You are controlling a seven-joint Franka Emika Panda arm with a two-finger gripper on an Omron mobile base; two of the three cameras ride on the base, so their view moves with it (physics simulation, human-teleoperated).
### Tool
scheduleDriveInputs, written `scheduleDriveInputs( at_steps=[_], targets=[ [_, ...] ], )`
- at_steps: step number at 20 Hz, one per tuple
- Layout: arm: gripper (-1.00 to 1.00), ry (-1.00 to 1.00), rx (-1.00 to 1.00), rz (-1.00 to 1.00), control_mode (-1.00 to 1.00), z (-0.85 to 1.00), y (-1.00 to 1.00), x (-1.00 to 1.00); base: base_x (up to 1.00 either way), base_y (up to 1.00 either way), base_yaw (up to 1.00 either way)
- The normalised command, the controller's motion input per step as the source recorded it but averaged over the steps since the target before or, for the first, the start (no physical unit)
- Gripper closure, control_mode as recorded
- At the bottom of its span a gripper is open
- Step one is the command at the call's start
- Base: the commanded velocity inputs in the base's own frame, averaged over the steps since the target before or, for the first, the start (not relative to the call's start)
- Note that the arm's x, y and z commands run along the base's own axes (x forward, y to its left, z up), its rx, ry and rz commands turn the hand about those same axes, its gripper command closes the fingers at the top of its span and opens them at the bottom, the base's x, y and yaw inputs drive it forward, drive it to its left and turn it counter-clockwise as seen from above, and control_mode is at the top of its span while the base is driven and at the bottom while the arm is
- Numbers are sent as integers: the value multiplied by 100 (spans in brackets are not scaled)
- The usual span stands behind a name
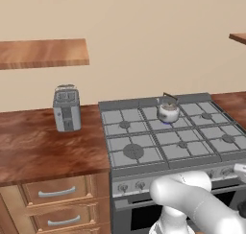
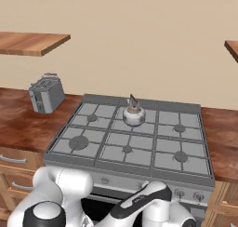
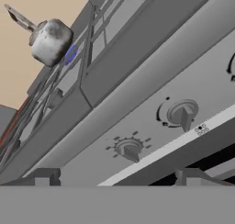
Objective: Lower the heat of the kettle.
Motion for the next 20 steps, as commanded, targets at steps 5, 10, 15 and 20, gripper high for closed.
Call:
scheduleDriveInputs(
  at_steps=[5,10,15,20],
  targets=[
    [-100,0,0,0,-100,-7,2,16,0,0,0],
    [-100,0,0,0,-100,-18,0,11,0,0,0],
    [-100,0,0,0,-100,-12,0,12,0,0,0],
    [-100,0,2,0,-100,-11,-11,11,0,0,0]
  ],
)
